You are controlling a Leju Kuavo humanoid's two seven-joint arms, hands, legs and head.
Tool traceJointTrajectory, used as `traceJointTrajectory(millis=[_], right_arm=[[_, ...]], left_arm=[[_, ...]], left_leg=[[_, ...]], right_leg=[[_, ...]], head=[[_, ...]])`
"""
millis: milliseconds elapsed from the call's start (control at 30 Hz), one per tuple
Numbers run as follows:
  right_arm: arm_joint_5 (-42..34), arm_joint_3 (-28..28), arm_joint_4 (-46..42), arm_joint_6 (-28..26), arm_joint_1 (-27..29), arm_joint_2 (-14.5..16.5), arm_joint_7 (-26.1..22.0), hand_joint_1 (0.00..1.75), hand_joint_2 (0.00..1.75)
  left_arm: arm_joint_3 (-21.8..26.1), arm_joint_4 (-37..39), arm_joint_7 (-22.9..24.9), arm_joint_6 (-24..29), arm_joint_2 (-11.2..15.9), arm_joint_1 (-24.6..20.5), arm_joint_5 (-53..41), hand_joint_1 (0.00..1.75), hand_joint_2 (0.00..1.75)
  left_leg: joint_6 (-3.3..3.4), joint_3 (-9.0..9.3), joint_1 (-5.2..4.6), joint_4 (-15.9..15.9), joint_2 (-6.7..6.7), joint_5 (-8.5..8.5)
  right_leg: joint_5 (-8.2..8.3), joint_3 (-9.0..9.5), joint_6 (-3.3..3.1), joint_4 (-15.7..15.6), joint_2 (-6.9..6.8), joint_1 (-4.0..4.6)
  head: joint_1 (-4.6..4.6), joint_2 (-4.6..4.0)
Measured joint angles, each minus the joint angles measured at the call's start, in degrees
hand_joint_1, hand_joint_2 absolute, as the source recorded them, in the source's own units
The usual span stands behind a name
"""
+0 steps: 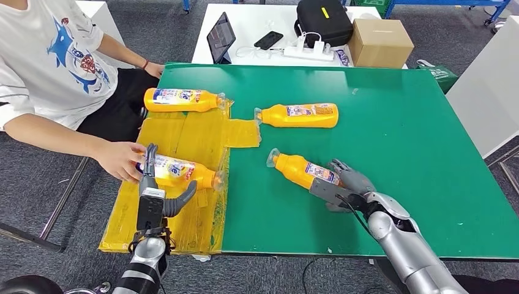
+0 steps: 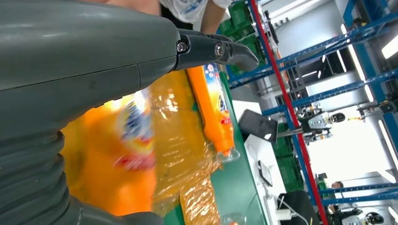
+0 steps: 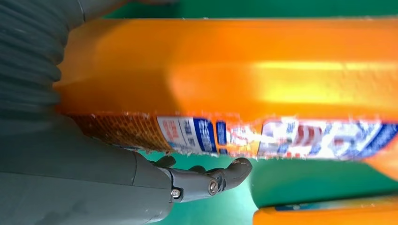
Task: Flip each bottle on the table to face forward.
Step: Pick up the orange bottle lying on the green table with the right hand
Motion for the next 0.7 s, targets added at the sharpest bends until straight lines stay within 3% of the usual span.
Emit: traceJointTrajectory(millis=[267, 633, 667, 700], right_arm=[[0.96, 3.08, 7.66, 0.02, -4.23, 1.91, 0.55, 0.19, 1.75], [0.97, 4.10, 10.33, -0.36, -5.55, 2.51, 0.54, 0.19, 1.75], [0.97, 4.13, 10.40, -0.36, -5.59, 2.52, 0.54, 0.38, 1.75], [0.97, 4.14, 10.46, -0.36, -5.64, 2.54, 0.54, 0.70, 1.75]], left_arm=[[-1.39, 3.00, 0.00, -0.37, -0.97, -1.32, 0.43, 0.00, 1.75], [-1.53, 4.28, 0.00, -0.39, -1.02, -1.62, 0.43, 0.00, 1.75], [-1.53, 4.35, 0.00, -0.39, -1.02, -1.63, 0.43, 0.00, 1.75], [-1.53, 4.41, 0.00, -0.39, -1.02, -1.64, 0.43, 0.00, 1.75]], left_leg=[[0.00, 0.68, 0.04, -0.02, 0.31, -0.19], [0.00, 0.97, 0.04, -0.02, 0.34, -0.09], [0.00, 0.99, 0.04, -0.02, 0.35, -0.10], [0.00, 1.01, 0.04, -0.02, 0.35, -0.10]], right_leg=[[0.02, 0.42, -0.07, -0.04, 0.32, 0.07], [0.16, 0.71, -0.14, -0.05, 0.37, 0.09], [0.17, 0.73, -0.14, -0.05, 0.37, 0.09], [0.17, 0.74, -0.14, -0.05, 0.38, 0.09]], head=[[0.01, 0.00], [0.01, 0.00], [0.01, 0.00], [0.01, 0.00]])
